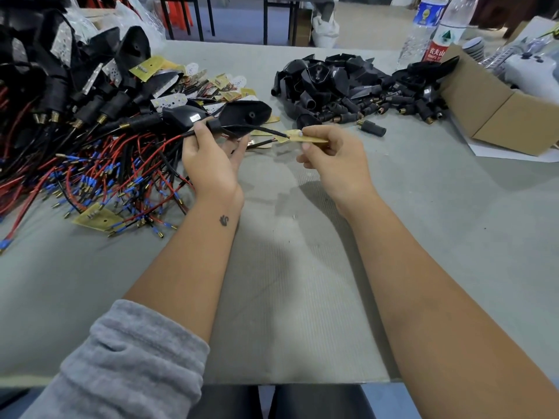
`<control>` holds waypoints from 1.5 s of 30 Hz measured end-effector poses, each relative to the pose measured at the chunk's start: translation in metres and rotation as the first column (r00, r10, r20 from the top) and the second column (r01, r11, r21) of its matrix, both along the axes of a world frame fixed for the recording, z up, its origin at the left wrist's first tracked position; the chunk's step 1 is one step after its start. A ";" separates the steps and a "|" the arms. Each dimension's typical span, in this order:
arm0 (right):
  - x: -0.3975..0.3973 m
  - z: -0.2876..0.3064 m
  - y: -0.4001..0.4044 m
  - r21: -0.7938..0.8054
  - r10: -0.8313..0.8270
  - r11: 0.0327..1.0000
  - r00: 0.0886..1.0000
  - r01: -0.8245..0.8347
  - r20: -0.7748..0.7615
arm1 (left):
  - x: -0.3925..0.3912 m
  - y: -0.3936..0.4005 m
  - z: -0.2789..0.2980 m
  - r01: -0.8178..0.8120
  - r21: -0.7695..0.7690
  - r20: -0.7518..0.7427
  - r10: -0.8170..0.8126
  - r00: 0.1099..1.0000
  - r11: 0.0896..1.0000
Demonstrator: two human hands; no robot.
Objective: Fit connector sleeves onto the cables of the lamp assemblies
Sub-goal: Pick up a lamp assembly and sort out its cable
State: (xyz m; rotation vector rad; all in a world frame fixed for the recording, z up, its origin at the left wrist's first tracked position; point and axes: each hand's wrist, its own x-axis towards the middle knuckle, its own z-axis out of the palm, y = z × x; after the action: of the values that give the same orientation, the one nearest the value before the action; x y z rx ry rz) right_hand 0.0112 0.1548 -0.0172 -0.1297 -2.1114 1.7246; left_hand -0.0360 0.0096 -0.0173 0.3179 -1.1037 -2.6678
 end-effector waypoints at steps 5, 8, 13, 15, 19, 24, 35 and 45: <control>-0.004 -0.005 0.005 -0.060 -0.087 0.994 0.995 0.090 0.041 | 0.002 0.002 0.001 0.025 -0.076 0.000 -0.025 1.000 0.997; -0.005 -0.003 0.008 -0.144 -0.098 0.984 0.993 0.107 0.073 | 0.004 0.004 0.003 0.093 -0.158 -0.019 -0.097 0.995 0.983; -0.003 -0.002 0.005 -0.084 -0.076 0.993 0.993 0.084 0.087 | 0.007 0.010 0.003 0.234 -0.213 -0.037 -0.247 0.968 0.948; -0.002 -0.001 0.000 -0.018 -0.059 0.998 0.994 0.061 0.094 | 0.008 0.015 0.002 0.310 -0.278 -0.041 -0.333 0.942 0.909; 0.001 -0.001 -0.006 0.181 -0.055 0.983 0.994 0.037 0.093 | 0.010 0.020 -0.002 0.420 -0.449 0.006 -0.468 0.884 0.788; 0.002 0.000 -0.008 0.105 -0.044 0.994 0.997 0.037 0.066 | 0.010 0.018 -0.003 0.407 -0.451 -0.014 -0.462 0.887 0.794; -0.001 -0.002 -0.005 0.106 -0.186 0.978 0.980 0.177 0.073 | 0.008 0.020 -0.004 0.390 -0.459 0.007 -0.436 0.900 0.798; -0.003 -0.002 -0.003 0.078 -0.119 0.991 0.981 0.108 0.150 | 0.010 0.019 -0.004 0.378 -0.477 -0.020 -0.440 0.898 0.794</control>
State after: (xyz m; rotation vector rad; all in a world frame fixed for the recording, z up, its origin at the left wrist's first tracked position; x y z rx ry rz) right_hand 0.0085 0.1515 -0.0194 -0.3676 -2.2248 1.6193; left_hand -0.0262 0.0291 -0.0212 -0.2138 -1.8927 -2.5871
